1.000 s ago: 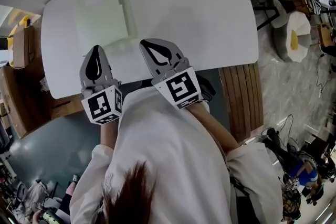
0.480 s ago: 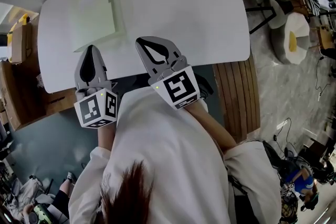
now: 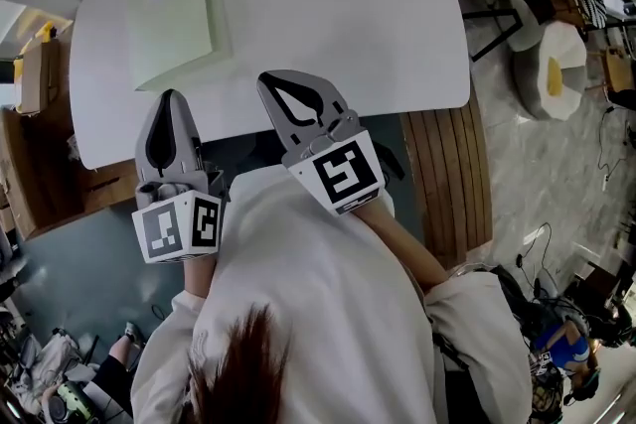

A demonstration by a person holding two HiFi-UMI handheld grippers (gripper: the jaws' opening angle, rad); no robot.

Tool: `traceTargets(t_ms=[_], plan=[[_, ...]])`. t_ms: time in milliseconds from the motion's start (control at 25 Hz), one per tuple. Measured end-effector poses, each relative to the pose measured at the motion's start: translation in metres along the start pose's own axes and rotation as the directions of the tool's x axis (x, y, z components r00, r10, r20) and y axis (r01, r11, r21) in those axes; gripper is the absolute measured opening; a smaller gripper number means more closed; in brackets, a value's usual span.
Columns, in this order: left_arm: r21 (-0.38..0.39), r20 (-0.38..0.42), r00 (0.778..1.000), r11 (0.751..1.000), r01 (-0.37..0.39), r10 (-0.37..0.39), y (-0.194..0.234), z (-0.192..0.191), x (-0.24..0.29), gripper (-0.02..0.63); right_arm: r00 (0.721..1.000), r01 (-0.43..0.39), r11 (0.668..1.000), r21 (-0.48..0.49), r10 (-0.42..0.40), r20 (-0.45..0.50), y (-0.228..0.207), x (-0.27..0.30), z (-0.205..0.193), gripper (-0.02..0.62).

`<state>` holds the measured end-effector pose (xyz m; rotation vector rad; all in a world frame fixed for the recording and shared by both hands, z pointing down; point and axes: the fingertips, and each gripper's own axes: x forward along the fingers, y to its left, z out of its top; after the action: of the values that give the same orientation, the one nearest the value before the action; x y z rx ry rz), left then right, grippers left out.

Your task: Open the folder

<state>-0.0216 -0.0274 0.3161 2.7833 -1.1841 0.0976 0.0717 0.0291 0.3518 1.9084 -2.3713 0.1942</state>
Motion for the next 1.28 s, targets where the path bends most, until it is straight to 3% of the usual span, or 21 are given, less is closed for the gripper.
traceTargets(t_ms=[520, 1280], plan=[[-0.01, -0.022, 0.999, 0.999, 0.036, -0.036, -0.009, -0.007, -0.017, 0.006, 1.0, -0.028, 0.999, -0.03, 0.028, 0.002, 0.021, -0.011, 0.0, 0.006], [-0.023, -0.051, 0.999, 1.0, 0.003, -0.004, -0.007, -0.018, -0.023, 0.008, 0.998, -0.066, 0.998, -0.017, 0.066, -0.013, 0.032, -0.007, -0.01, 0.006]])
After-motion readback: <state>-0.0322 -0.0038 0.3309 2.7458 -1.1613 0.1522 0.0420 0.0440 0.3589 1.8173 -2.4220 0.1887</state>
